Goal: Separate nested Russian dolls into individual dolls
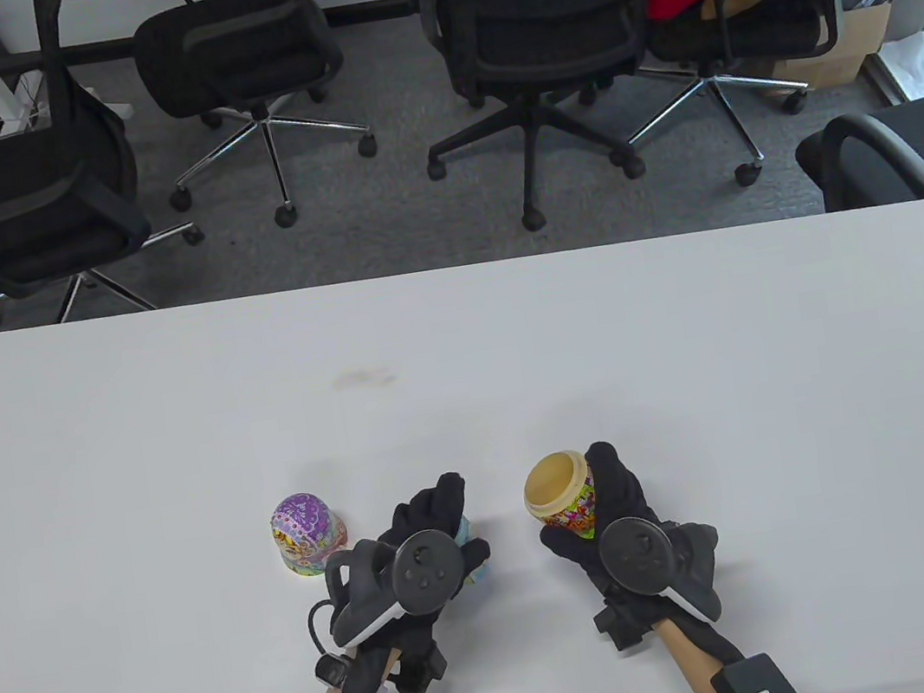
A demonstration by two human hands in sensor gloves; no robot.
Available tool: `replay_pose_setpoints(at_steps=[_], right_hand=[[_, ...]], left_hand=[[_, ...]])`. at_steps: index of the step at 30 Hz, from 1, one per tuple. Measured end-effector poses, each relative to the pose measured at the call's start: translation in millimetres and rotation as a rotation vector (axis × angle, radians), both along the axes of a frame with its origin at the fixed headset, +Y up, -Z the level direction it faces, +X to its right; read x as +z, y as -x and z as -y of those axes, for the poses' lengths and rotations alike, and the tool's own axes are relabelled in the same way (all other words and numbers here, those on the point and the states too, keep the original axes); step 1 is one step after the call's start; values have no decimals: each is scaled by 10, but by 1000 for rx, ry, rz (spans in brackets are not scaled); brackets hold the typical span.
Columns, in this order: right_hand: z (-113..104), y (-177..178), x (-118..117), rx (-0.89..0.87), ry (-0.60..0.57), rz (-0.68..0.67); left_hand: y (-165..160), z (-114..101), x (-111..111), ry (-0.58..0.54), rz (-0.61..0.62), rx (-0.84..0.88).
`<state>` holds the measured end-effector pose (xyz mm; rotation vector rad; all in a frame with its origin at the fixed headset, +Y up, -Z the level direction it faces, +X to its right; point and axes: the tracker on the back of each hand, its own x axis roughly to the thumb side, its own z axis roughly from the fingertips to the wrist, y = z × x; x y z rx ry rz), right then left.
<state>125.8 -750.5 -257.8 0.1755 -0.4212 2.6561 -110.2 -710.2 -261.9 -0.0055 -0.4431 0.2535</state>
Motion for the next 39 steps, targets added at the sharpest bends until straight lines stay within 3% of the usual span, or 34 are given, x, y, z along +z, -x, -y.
replay_pose_setpoints(at_steps=[16, 24, 32, 39], right_hand=[[7, -16, 6, -5, -14, 7], [6, -18, 9, -4, -14, 5], [5, -8, 9, -10, -13, 1], [10, 9, -2, -18, -9, -8]], left_hand=[[-118, 163, 18, 21, 27, -129], [-70, 130, 33, 10, 11, -102], [324, -30, -33, -19, -148, 90], [730, -10, -193, -35, -354, 71]])
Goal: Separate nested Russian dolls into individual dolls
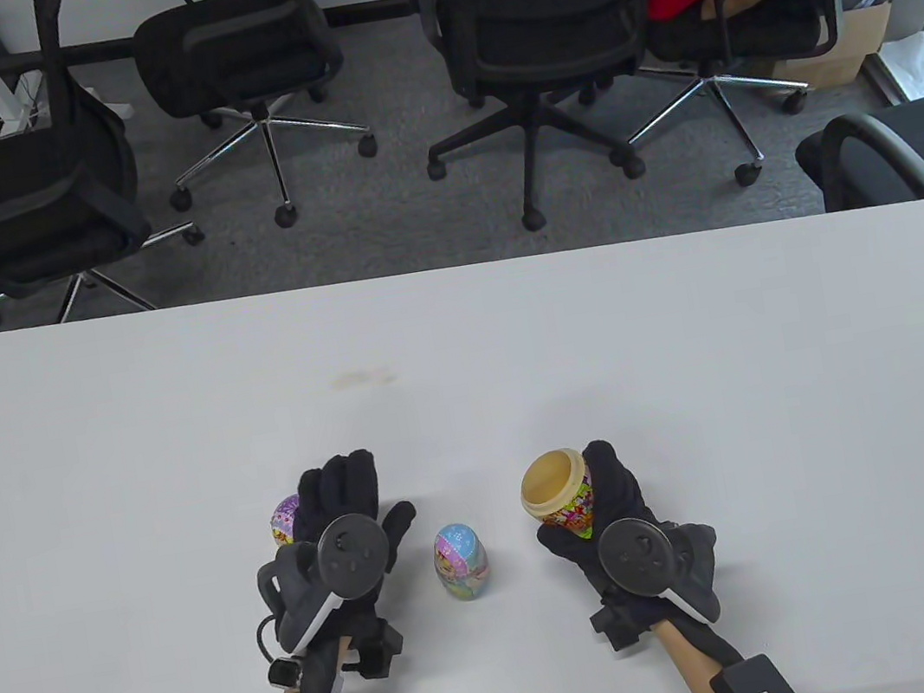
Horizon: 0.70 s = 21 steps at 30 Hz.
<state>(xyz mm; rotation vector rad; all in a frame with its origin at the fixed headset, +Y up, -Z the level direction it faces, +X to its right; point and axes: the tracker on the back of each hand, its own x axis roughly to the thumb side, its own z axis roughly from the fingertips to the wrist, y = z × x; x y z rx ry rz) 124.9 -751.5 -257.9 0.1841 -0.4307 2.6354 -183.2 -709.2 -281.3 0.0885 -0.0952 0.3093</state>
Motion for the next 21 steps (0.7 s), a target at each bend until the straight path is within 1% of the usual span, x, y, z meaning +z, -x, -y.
replay_pose_setpoints(at_steps=[2, 5, 8, 11, 13, 16, 18, 21], right_hand=[[2, 6, -3, 0, 3, -3], [-1, 11, -3, 0, 5, -4], [-2, 13, -4, -2, 5, -4], [-3, 12, -6, -3, 6, -3], [-4, 12, -7, -6, 7, -2], [-5, 14, -8, -5, 7, -2], [-5, 18, -8, -4, 8, -3], [-10, 28, -4, -3, 7, -10]], left_hand=[[99, 55, -45, 21, -54, -14], [244, 183, -112, 64, -139, -82], [348, 304, -164, 128, -177, -107], [433, 406, -204, 196, -195, -80], [481, 461, -222, 217, -197, -52], [533, 523, -241, 227, -202, -16], [545, 526, -245, 183, -200, 17], [553, 498, -243, 146, -196, 14]])
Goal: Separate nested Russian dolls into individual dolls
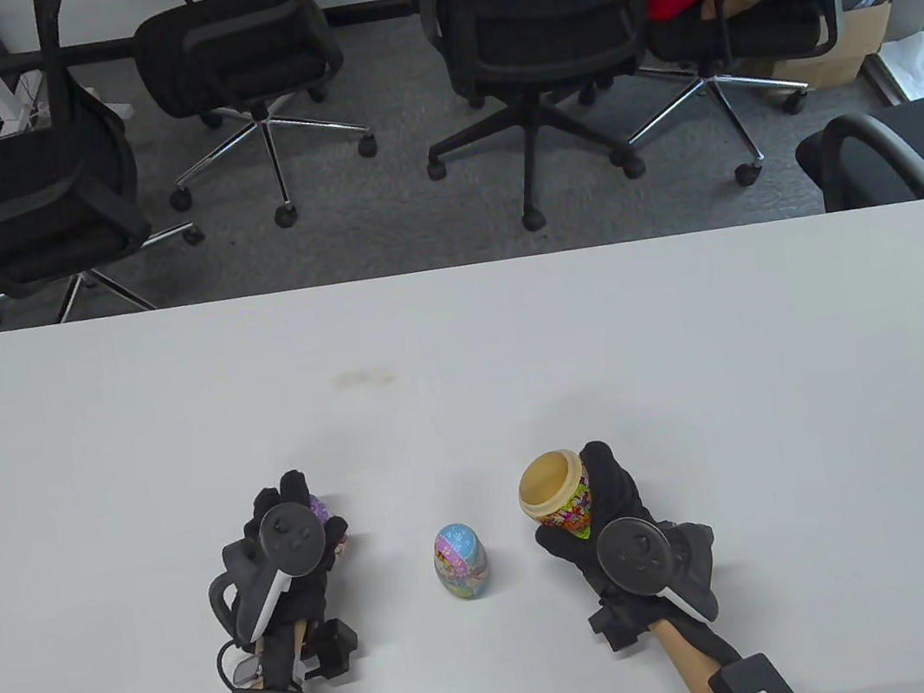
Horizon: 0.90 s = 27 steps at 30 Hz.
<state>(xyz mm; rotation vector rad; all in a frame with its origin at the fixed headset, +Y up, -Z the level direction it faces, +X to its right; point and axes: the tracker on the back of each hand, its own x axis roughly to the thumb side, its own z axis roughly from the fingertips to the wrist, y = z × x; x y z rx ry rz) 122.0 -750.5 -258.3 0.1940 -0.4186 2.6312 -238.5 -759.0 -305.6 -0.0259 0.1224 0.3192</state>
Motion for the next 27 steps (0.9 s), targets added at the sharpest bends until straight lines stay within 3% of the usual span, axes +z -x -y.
replay_pose_setpoints(at_steps=[5, 13, 27], right_hand=[[-46, 36, 24, -8, -18, -20], [-176, 121, 106, -22, -74, -61], [-295, 281, 247, -9, -131, -140]], left_hand=[[-36, -182, 34, -78, 17, 58], [-255, -631, 180, -225, 167, 285], [-698, -968, 435, -267, 422, 628]])
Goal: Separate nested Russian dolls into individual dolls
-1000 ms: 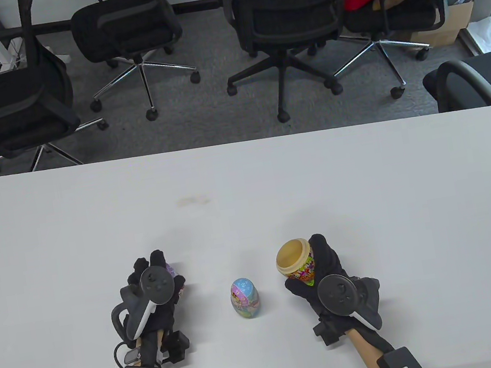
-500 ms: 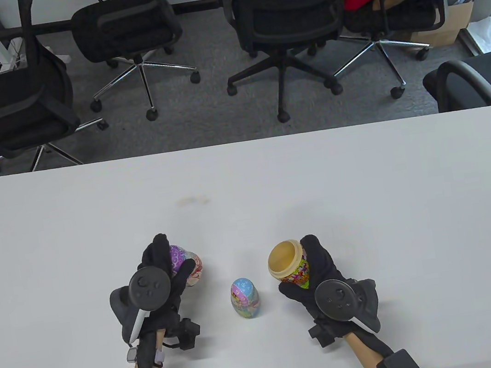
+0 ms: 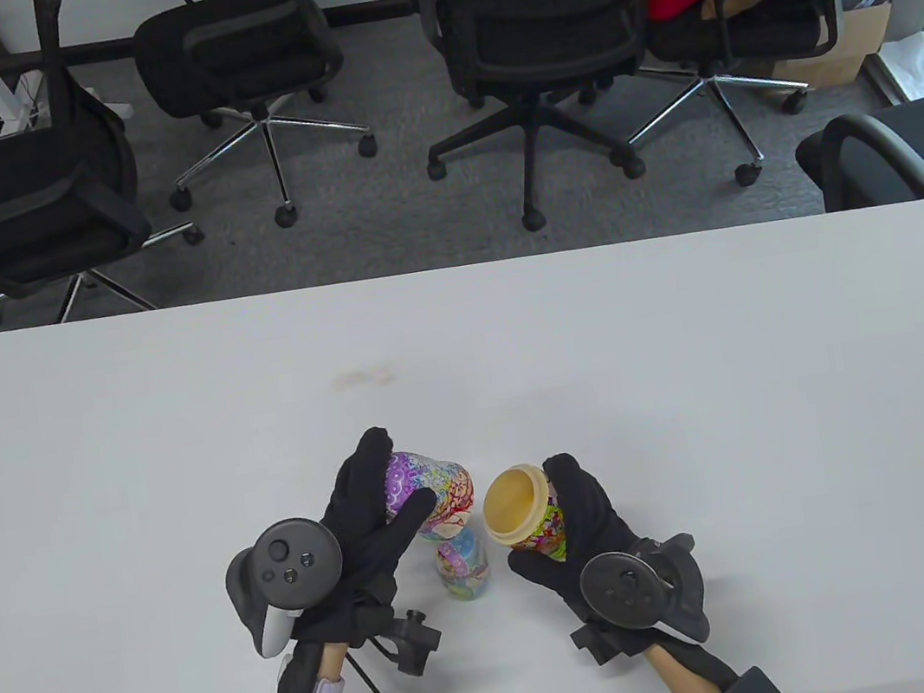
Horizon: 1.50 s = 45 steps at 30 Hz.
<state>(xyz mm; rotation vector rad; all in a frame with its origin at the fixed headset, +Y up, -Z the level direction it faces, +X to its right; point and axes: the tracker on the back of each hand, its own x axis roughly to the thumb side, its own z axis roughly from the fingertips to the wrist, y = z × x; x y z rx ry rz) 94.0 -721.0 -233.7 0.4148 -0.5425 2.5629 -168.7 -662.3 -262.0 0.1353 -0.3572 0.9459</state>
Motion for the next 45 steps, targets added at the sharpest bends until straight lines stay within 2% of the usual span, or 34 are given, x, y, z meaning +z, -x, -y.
replay_pose_setpoints(at_steps=[13, 25, 29, 35, 41, 45], right_hand=[[-28, 62, 55, 25, -33, -23], [-28, 67, 65, 24, -38, -34], [-80, 76, 115, -7, -43, -43], [-154, 128, 149, 57, -92, -11], [-180, 148, 129, 55, -89, -14], [-223, 160, 92, -22, -30, -101]], left_hand=[[-249, 17, 84, -12, 113, 30], [-320, 60, 96, -19, 117, 36], [-319, 60, 102, -22, 103, 38], [-321, 83, 85, -31, 95, 49], [-277, 49, 73, -32, 105, 84], [-130, -131, 111, -103, 93, 82]])
